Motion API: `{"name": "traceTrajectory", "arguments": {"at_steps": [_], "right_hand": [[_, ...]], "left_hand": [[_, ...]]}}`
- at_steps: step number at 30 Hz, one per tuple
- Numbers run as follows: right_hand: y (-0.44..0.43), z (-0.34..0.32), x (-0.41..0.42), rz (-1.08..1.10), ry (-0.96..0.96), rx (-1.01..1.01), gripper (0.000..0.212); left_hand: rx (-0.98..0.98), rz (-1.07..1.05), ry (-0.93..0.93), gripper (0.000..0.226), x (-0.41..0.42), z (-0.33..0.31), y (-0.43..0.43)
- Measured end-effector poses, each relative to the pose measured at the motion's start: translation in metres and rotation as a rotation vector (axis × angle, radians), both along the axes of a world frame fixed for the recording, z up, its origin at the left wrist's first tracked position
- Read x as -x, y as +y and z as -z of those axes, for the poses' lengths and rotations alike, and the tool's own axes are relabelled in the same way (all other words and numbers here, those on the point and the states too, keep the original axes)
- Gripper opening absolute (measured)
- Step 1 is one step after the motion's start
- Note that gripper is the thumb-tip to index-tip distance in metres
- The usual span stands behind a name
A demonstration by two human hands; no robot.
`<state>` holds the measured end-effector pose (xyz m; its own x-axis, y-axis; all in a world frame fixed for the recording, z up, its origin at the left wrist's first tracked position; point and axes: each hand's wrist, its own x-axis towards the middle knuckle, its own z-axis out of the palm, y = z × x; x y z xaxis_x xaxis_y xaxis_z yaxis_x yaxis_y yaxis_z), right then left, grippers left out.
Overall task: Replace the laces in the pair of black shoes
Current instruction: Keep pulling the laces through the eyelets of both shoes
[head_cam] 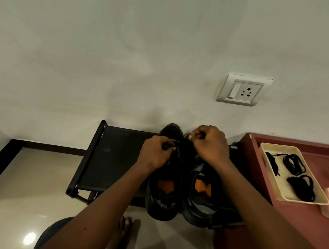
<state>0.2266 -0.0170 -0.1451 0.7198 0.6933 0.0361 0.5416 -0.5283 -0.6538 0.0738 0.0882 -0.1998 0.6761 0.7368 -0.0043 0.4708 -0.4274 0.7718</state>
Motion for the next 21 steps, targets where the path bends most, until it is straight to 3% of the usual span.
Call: {"name": "traceTrajectory", "arguments": {"at_steps": [4,8,10,11,13,15,18,21], "right_hand": [[-0.008,-0.016,-0.011,0.193,0.372,-0.421,0.012],[-0.018,-0.034,-0.028,0.275,0.786,-0.901,0.014],[-0.022,-0.036,-0.032,0.284,0.957,-0.984,0.016],[-0.022,-0.035,-0.031,0.281,0.965,-0.930,0.015],[-0.018,-0.028,-0.024,0.200,0.804,-0.648,0.009],[-0.013,-0.019,-0.013,0.021,0.498,-0.285,0.005],[-0.004,-0.002,0.008,-0.266,0.075,0.171,0.018],[0.005,0.003,0.024,-0.263,-0.098,0.312,0.026]], "left_hand": [[0.038,-0.016,-0.022,0.014,0.002,-0.001,0.001],[0.049,-0.036,-0.047,0.009,0.002,-0.002,-0.001],[0.044,-0.037,-0.053,0.008,0.002,-0.002,-0.002],[0.046,-0.034,-0.055,0.009,0.003,-0.002,-0.002],[0.050,-0.027,-0.057,0.011,0.003,-0.002,-0.002],[0.030,-0.018,-0.052,0.014,0.003,-0.001,-0.002],[-0.003,-0.009,-0.056,0.017,0.002,0.000,-0.003],[-0.026,-0.007,-0.054,0.019,0.003,0.001,-0.003]]}}
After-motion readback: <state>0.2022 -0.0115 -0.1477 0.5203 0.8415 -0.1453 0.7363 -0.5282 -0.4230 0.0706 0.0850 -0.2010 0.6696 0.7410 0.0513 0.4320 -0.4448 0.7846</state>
